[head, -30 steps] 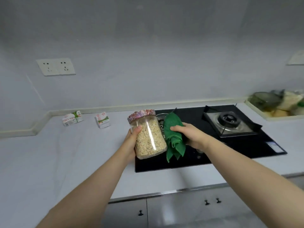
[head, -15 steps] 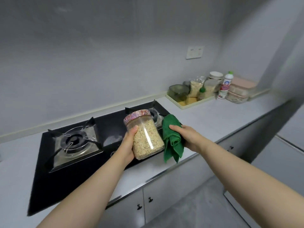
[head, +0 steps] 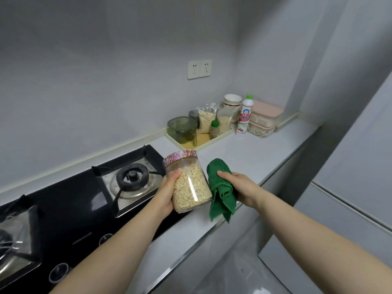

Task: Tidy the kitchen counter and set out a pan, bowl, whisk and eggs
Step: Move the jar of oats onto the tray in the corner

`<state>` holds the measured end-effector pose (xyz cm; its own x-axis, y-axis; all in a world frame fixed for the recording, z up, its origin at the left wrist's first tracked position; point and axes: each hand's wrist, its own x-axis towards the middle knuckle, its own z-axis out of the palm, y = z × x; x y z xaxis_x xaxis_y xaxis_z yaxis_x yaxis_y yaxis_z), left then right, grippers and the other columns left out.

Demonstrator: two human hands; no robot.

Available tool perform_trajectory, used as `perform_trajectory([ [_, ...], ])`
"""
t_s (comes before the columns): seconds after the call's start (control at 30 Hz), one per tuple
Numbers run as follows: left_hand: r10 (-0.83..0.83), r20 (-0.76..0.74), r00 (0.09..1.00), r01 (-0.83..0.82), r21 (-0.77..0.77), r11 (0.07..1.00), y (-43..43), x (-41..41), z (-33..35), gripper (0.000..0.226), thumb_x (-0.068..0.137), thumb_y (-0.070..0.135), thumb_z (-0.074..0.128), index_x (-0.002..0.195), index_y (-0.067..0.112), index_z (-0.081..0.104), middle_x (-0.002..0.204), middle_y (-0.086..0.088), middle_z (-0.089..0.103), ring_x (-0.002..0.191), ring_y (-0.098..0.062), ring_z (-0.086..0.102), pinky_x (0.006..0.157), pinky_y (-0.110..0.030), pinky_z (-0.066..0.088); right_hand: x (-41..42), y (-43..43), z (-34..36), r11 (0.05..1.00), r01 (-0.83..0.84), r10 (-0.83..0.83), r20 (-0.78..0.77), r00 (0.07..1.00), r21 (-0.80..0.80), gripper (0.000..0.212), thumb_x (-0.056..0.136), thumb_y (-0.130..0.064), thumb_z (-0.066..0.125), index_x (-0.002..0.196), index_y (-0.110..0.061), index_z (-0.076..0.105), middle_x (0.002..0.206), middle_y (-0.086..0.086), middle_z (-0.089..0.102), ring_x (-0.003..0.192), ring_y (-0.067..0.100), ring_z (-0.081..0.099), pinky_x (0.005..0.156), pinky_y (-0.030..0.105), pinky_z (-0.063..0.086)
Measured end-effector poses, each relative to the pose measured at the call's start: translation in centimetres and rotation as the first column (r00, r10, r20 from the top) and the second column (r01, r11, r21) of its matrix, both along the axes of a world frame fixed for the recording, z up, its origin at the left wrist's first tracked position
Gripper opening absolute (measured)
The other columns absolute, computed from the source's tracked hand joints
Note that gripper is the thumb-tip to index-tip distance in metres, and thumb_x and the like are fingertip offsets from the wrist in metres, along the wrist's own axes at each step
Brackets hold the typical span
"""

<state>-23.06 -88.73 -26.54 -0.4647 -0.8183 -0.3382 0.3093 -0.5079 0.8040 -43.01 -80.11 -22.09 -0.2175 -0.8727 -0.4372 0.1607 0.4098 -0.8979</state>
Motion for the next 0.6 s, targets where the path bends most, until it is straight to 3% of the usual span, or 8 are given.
perform_trajectory([
  [0.27, -0.069, 0.040, 0.997, 0.070, -0.021, 0.997, -8.6, -10.5, 0.4, 0.079, 0.066, 0.047, 0.077, 0.133, 0.018, 0.045, 0.124, -0.015, 0.062, 0.110, -0.033, 0.062, 0.093, -0.057, 0.048, -9.5, -7.1, 1.8, 0.998, 0.066, -0.064, -0.105, 0.992, 0.009, 0.039, 0.084, -0.032, 0.070, 0.110, -0.005, 0.063, 0.101, 0.013, 0.072, 0.094, 0.028, 0.069, 0.083, 0.036, 0.056],
  [0.43, -0.076, 0.019, 0.997, 0.076, 0.001, 0.997, -11.8, -15.8, 0.6, 0.071, 0.069, 0.045, 0.067, 0.132, 0.018, 0.047, 0.125, -0.012, 0.062, 0.113, -0.029, 0.060, 0.088, -0.045, 0.051, -14.8, -9.7, 1.5, 0.996, 0.083, -0.075, -0.155, 0.985, 0.043, 0.039, 0.085, -0.031, 0.068, 0.113, -0.004, 0.062, 0.100, 0.014, 0.072, 0.089, 0.027, 0.069, 0.080, 0.034, 0.057],
  [0.5, -0.056, 0.025, 0.998, 0.055, 0.024, 0.998, -12.9, -17.8, 0.1, 0.066, 0.074, 0.044, 0.066, 0.132, 0.019, 0.047, 0.125, -0.011, 0.062, 0.113, -0.029, 0.060, 0.088, -0.044, 0.051, -17.3, -10.8, 1.0, 0.994, 0.075, -0.054, -0.252, 0.966, 0.074, 0.039, 0.084, -0.031, 0.068, 0.113, -0.006, 0.059, 0.096, 0.013, 0.071, 0.086, 0.026, 0.069, 0.078, 0.035, 0.057],
  [0.6, -0.016, 0.037, 0.999, 0.015, 0.033, 0.999, -14.4, -19.9, -1.3, 0.053, 0.086, 0.037, 0.061, 0.133, 0.018, 0.046, 0.125, -0.011, 0.062, 0.112, -0.029, 0.061, 0.087, -0.044, 0.052, -21.2, -12.9, 0.3, 0.990, 0.095, -0.036, -0.476, 0.879, 0.102, 0.032, 0.081, -0.033, 0.068, 0.103, -0.012, 0.056, 0.088, 0.006, 0.067, 0.077, 0.020, 0.066, 0.063, 0.028, 0.053],
])
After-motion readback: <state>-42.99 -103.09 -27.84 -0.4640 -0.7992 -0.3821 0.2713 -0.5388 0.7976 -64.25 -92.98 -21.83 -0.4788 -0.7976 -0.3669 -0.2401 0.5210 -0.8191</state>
